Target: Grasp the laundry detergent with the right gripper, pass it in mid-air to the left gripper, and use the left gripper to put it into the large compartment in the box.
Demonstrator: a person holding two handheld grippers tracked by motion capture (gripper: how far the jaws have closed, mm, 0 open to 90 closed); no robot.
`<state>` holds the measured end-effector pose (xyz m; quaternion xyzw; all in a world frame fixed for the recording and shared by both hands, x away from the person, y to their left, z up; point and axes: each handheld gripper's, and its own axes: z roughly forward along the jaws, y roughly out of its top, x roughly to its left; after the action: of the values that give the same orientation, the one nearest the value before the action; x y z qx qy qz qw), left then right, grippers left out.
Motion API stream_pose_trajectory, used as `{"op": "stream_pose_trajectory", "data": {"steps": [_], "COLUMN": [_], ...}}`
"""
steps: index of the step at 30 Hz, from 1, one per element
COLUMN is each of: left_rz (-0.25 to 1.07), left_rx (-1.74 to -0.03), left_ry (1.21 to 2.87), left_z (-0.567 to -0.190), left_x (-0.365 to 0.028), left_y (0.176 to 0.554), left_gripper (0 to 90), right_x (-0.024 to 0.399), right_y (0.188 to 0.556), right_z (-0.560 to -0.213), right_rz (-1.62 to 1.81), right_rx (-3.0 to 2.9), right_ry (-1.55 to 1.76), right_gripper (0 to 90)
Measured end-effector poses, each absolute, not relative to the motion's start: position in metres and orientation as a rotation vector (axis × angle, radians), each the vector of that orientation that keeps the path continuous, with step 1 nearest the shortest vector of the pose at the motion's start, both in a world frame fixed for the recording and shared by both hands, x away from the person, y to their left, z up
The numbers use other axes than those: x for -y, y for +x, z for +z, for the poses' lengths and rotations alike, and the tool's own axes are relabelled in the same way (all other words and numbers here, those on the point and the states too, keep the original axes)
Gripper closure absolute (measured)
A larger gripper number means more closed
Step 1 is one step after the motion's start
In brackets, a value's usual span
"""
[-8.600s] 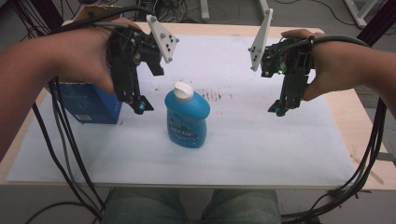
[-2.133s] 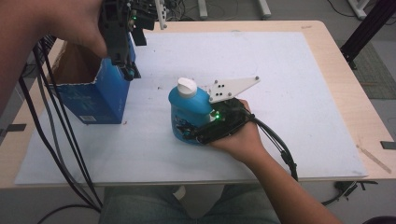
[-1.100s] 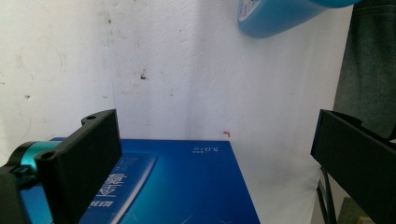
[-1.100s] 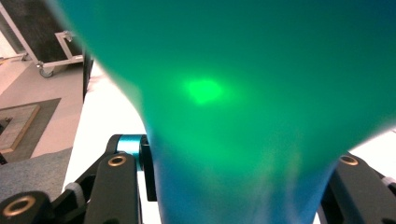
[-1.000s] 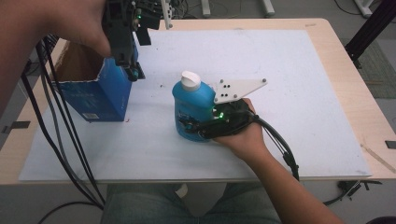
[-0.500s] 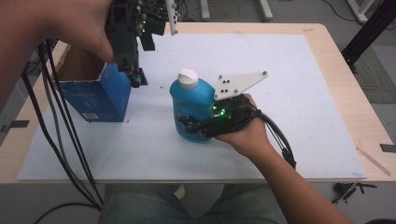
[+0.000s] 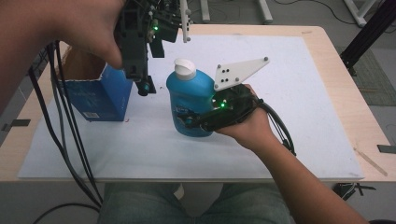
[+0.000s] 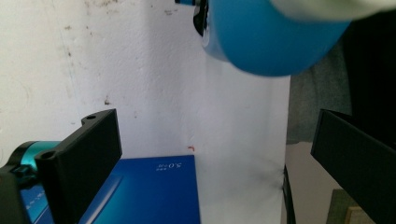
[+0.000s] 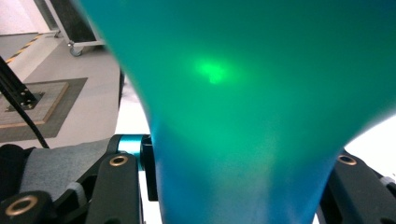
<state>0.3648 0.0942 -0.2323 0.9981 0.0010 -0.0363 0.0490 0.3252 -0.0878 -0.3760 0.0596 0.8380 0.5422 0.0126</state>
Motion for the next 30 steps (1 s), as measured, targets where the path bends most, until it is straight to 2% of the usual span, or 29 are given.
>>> {"op": "stream_pose_trajectory", "data": {"steps": [30], "left_rz": [-0.113], "left_rx": [-0.019], "left_ry": [3.073], "left_z": [-0.230], "left_x": [-0.057], "left_y": [0.338], "left_gripper": [1.7], "right_x": [0.065], "right_y": [0.329], "right_z": [-0.362], "right_rz": [1.720], "right_rx": [-2.656], "right_ry": [0.093], "right_gripper": [46.2]}}
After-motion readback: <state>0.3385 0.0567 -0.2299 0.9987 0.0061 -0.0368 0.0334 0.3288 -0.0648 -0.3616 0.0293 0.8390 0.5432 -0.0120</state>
